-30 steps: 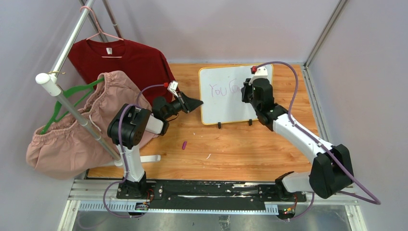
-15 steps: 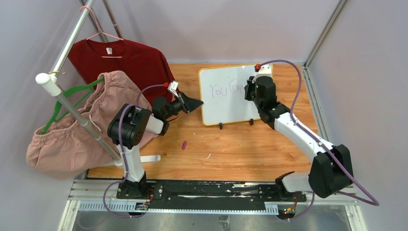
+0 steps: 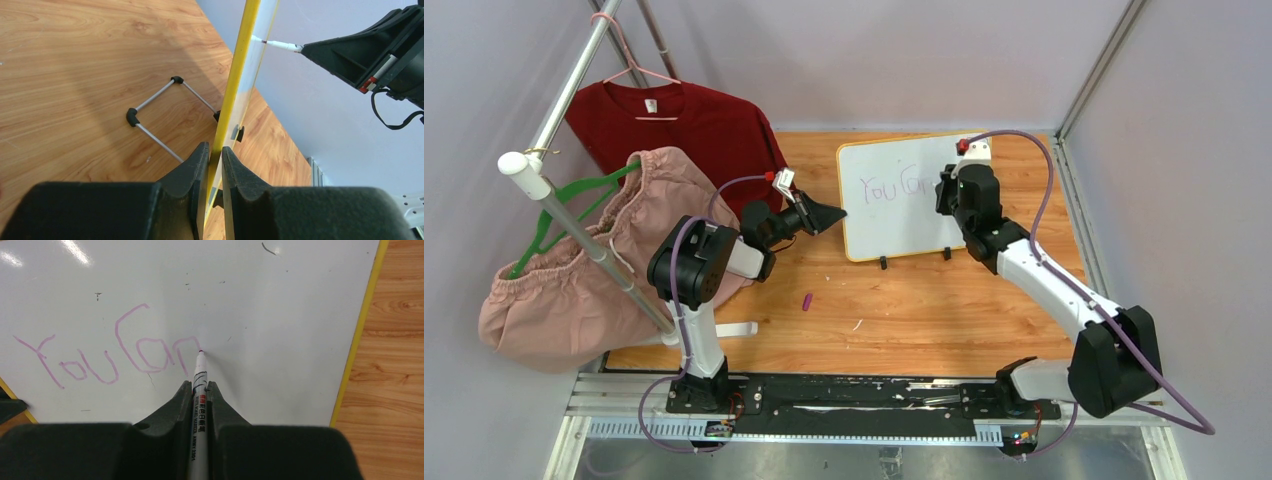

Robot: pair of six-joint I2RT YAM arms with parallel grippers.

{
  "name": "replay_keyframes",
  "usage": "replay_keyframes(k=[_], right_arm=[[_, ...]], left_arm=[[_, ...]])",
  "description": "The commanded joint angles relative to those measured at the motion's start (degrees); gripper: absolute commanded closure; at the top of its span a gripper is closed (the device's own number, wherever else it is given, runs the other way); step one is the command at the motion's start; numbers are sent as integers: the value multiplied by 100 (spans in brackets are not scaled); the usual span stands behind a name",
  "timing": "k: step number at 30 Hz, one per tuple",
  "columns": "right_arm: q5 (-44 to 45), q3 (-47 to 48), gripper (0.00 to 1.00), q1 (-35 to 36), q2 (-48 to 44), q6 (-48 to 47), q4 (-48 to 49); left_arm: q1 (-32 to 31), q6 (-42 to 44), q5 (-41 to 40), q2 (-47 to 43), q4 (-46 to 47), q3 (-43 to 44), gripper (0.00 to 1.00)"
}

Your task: Write a sentence on the whiteboard

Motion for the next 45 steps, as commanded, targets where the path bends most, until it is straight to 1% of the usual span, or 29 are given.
replay_keyframes(k=[1,13,21,27,38,45], right_arm=[[93,-208,100,-95,-144,95,-111],[122,-404,100,-90,-314,130,-216],[296,-308,100,-116,-793,181,-278],[432,-310,100,-312,-1011,394,-112],[350,-44,100,-480,-716,363,-43],[188,-6,100,-481,-602,342,20]], left_arm=[[-65,85,59,-147,288,-63,80],[-78,98,66,-138,269,-59,80],[-80,114,68,-138,261,-60,80],[-83,135,76,-125,261,-72,81],[-87,129,86,-90,261,-64,83],[-87,117,88,-68,270,-64,87]])
